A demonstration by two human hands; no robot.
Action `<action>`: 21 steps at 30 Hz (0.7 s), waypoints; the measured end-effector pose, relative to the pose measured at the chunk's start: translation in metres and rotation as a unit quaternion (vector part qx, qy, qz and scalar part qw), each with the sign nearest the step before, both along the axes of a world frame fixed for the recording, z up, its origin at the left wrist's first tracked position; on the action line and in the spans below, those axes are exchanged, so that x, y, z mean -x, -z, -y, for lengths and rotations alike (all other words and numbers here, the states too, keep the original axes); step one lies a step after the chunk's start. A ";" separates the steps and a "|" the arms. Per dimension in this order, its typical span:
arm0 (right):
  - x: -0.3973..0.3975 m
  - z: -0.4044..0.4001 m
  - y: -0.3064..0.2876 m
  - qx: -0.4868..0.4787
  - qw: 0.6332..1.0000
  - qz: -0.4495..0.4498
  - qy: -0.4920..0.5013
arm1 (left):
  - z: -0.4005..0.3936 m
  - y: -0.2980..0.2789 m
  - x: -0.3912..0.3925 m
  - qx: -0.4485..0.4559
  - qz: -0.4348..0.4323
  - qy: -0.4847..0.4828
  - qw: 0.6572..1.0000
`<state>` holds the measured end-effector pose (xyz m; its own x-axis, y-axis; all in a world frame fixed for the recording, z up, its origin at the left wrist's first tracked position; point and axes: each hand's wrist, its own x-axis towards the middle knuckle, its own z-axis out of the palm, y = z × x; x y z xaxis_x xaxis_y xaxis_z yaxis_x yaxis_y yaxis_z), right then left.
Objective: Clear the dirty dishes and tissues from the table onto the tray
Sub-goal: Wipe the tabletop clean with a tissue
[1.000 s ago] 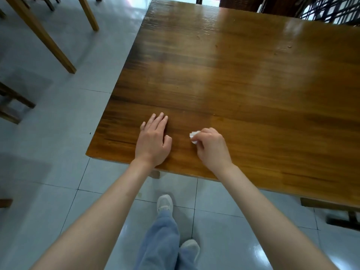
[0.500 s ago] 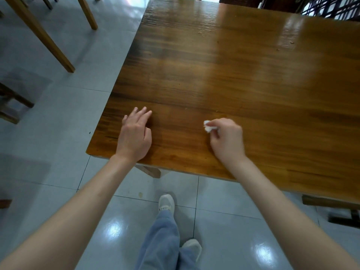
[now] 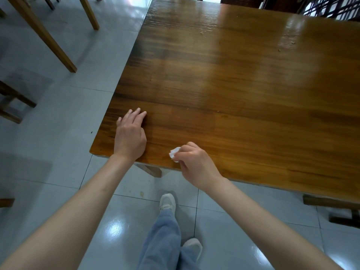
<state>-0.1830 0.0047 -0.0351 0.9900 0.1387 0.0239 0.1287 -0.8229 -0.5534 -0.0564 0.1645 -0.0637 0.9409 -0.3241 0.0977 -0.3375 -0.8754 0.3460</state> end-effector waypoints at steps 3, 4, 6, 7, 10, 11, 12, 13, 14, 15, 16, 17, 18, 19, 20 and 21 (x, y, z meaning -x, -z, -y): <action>0.007 0.024 -0.001 -0.002 0.999 0.012 0.050 | -0.001 0.001 -0.001 0.000 -0.002 0.003 1.000; 0.008 0.032 -0.001 0.004 0.998 0.017 0.066 | -0.001 0.001 -0.001 0.000 -0.001 0.004 1.000; 0.009 0.050 -0.001 0.014 0.994 0.031 0.105 | -0.001 0.001 -0.001 0.003 0.000 0.004 1.000; 0.009 0.060 -0.001 0.019 0.991 0.040 0.127 | -0.001 0.001 -0.001 0.004 -0.002 0.003 1.000; 0.008 0.089 0.001 0.048 0.976 0.040 0.210 | -0.002 0.001 0.000 0.001 -0.003 0.002 1.000; 0.007 0.097 0.001 0.055 0.968 0.035 0.241 | -0.002 0.002 0.000 0.000 -0.002 0.002 1.000; 0.006 0.105 0.000 0.055 0.960 0.032 0.274 | -0.003 0.002 0.001 0.001 -0.002 0.001 1.000; 0.005 0.111 -0.001 0.051 0.950 0.034 0.305 | -0.003 0.002 0.001 0.002 -0.001 -0.001 1.000; 0.003 0.116 -0.003 0.045 0.942 0.045 0.330 | -0.003 0.002 0.000 0.004 0.000 -0.002 1.000; 0.000 0.118 -0.005 0.040 0.936 0.061 0.344 | -0.002 0.002 0.000 0.005 0.001 -0.002 1.000; -0.004 0.117 -0.006 0.037 0.934 0.075 0.347 | -0.001 0.002 -0.001 0.007 0.002 -0.002 1.000; -0.008 0.114 -0.006 0.035 0.935 0.080 0.344 | -0.001 0.002 -0.001 0.006 0.001 -0.003 1.000; -0.013 0.109 -0.006 0.035 0.938 0.076 0.336 | -0.001 0.002 -0.001 0.005 -0.002 -0.005 1.000; -0.018 0.102 -0.006 0.034 0.942 0.071 0.326 | -0.001 0.001 0.000 0.004 -0.004 -0.007 1.000; -0.024 0.096 -0.006 0.034 0.946 0.070 0.316 | 0.000 0.001 0.001 0.003 -0.005 -0.009 1.000; -0.030 0.091 -0.007 0.034 0.949 0.069 0.306 | 0.000 0.000 0.001 0.003 -0.007 -0.010 1.000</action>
